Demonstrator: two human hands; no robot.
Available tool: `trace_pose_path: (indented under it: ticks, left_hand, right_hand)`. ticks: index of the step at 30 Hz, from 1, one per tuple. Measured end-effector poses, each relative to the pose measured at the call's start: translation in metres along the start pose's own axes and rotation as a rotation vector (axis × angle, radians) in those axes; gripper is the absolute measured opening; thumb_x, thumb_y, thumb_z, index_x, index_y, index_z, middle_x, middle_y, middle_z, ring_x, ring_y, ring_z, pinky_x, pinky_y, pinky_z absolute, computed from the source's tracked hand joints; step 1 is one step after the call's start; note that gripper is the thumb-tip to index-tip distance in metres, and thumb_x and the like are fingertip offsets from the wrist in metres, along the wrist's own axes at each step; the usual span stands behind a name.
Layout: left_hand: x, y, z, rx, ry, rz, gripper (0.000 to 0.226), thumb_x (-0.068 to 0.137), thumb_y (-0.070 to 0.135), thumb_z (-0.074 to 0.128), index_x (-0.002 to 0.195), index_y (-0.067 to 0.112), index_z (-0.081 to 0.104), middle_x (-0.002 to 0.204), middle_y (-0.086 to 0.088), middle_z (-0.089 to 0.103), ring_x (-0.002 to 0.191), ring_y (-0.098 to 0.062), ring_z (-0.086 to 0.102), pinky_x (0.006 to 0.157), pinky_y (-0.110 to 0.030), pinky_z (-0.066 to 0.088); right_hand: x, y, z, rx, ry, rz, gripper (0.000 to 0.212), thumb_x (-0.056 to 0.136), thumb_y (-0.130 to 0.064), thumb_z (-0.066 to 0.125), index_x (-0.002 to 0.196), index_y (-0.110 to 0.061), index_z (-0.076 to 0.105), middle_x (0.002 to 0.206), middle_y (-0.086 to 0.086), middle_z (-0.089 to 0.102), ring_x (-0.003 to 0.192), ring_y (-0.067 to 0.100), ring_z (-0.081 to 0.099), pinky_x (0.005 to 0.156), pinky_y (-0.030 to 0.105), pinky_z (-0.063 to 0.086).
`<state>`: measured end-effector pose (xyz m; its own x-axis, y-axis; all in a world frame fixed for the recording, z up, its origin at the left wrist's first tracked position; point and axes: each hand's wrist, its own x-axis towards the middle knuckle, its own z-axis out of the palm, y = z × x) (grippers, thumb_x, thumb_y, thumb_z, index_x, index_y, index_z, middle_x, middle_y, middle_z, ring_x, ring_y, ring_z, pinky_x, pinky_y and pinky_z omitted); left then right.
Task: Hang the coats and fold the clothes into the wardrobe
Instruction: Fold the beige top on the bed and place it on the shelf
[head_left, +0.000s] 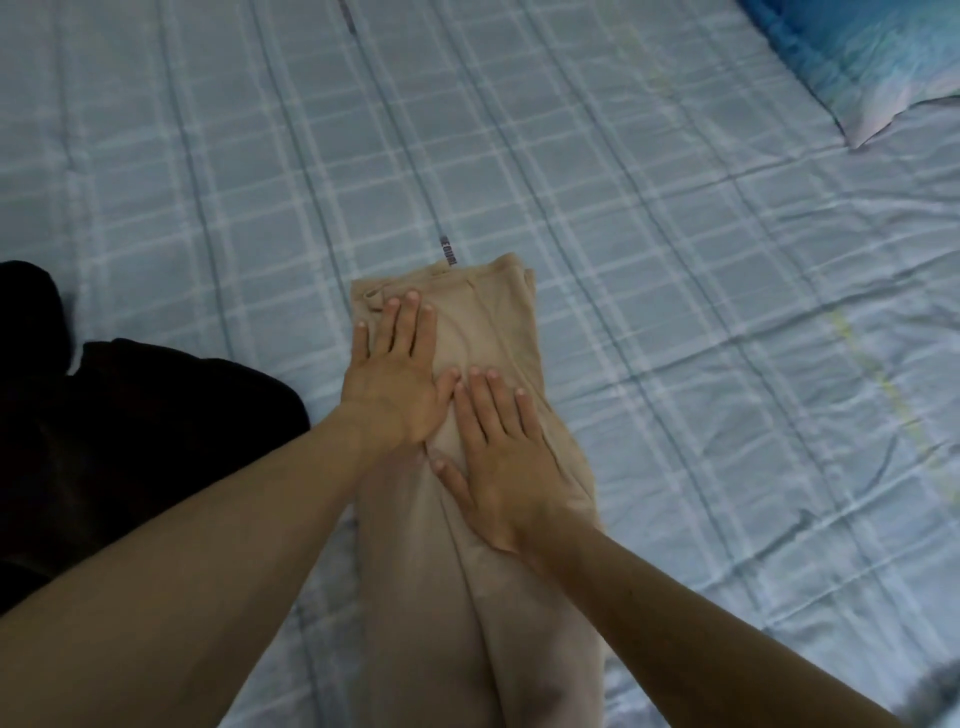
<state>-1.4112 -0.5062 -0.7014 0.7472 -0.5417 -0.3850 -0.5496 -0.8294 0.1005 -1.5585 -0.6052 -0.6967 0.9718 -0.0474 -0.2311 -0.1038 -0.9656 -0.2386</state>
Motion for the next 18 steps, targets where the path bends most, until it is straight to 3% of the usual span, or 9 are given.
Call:
trace_pose_path:
  ticks: [4, 9, 12, 18]
  left_hand:
    - [-0.013, 0.013, -0.008, -0.009, -0.018, -0.038, 0.073, 0.103, 0.048, 0.021, 0.157, 0.01, -0.01, 0.166, -0.009, -0.018, 0.152, -0.024, -0.019, 0.123, -0.05, -0.006]
    - [-0.092, 0.06, 0.028, -0.051, 0.206, 0.271, 0.064, 0.1, 0.046, 0.027, 0.156, 0.016, 0.027, 0.166, -0.007, 0.019, 0.154, -0.026, 0.01, 0.121, -0.054, 0.017]
    - [-0.116, 0.057, 0.055, -0.06, 0.174, 0.249, 0.067, 0.098, 0.053, 0.026, 0.158, 0.025, 0.022, 0.167, -0.002, 0.013, 0.155, -0.023, 0.007, 0.122, -0.053, 0.014]
    - [-0.106, 0.054, 0.068, 0.001, 0.224, 0.244, 0.068, 0.099, 0.056, 0.021, 0.159, 0.026, 0.015, 0.168, -0.002, 0.006, 0.155, -0.022, 0.002, 0.123, -0.052, 0.01]
  right_hand:
    - [-0.036, 0.002, -0.002, -0.006, -0.101, -0.026, 0.075, 0.102, -0.053, 0.02, 0.158, -0.013, -0.009, 0.167, 0.008, -0.012, 0.152, 0.023, -0.018, 0.125, 0.044, -0.002]
    - [-0.12, -0.012, 0.021, 0.01, 0.061, 0.045, 0.076, 0.091, -0.051, 0.043, 0.153, -0.008, 0.034, 0.162, 0.013, 0.026, 0.15, 0.032, 0.024, 0.118, 0.046, 0.02]
    - [-0.154, -0.028, 0.041, 0.022, 0.12, 0.054, 0.081, 0.09, -0.054, 0.049, 0.152, -0.004, 0.036, 0.162, 0.015, 0.026, 0.151, 0.033, 0.02, 0.118, 0.049, 0.019]
    - [-0.155, -0.038, 0.063, 0.049, 0.202, 0.064, 0.078, 0.096, -0.053, 0.048, 0.152, -0.002, 0.033, 0.164, 0.013, 0.021, 0.154, 0.029, 0.011, 0.123, 0.051, 0.012]
